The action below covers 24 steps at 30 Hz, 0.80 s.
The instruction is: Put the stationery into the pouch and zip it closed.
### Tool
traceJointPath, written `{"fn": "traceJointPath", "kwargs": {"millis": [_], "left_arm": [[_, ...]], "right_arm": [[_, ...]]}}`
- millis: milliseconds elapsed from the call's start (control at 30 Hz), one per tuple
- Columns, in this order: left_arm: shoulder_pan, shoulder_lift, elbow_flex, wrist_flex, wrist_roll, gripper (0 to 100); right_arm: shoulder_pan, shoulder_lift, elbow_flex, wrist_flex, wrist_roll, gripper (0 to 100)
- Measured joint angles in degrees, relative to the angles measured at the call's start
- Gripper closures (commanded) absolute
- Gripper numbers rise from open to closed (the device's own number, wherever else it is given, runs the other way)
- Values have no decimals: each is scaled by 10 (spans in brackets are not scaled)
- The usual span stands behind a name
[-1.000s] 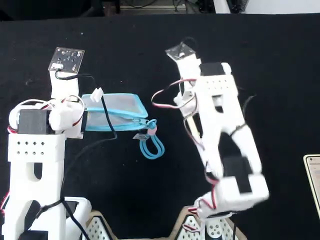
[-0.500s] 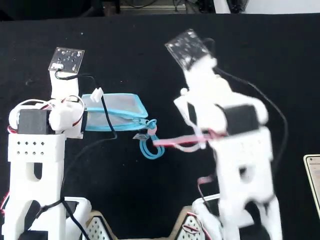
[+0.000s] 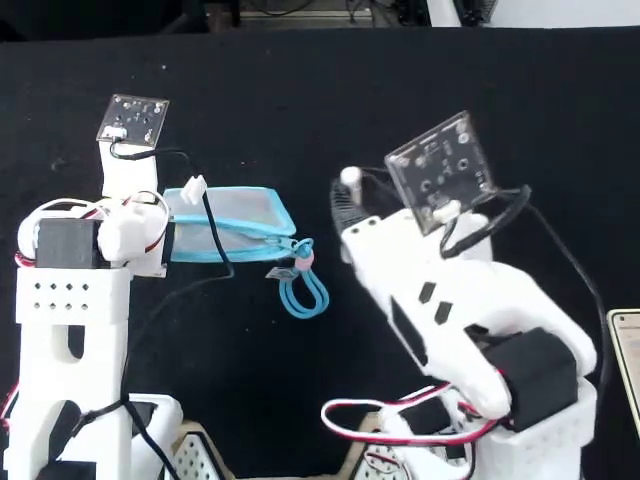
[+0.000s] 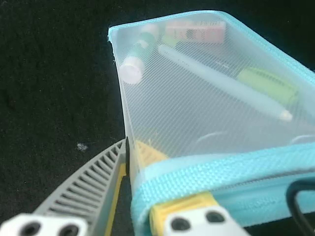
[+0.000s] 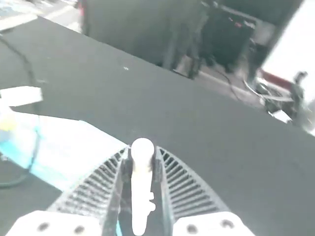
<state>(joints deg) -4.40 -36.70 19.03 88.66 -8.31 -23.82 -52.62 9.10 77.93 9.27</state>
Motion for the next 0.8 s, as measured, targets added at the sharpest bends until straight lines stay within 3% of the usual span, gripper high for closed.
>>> {"fn": "traceJointPath", "kwargs": {"millis": [467, 800], "left_arm": [[0, 0, 0, 0, 0, 970], [0, 0, 0, 0, 0, 970]], "right_arm": [[-166, 0, 0, -25, -1, 987], [-181, -31, 0, -38, -1, 987]]}}
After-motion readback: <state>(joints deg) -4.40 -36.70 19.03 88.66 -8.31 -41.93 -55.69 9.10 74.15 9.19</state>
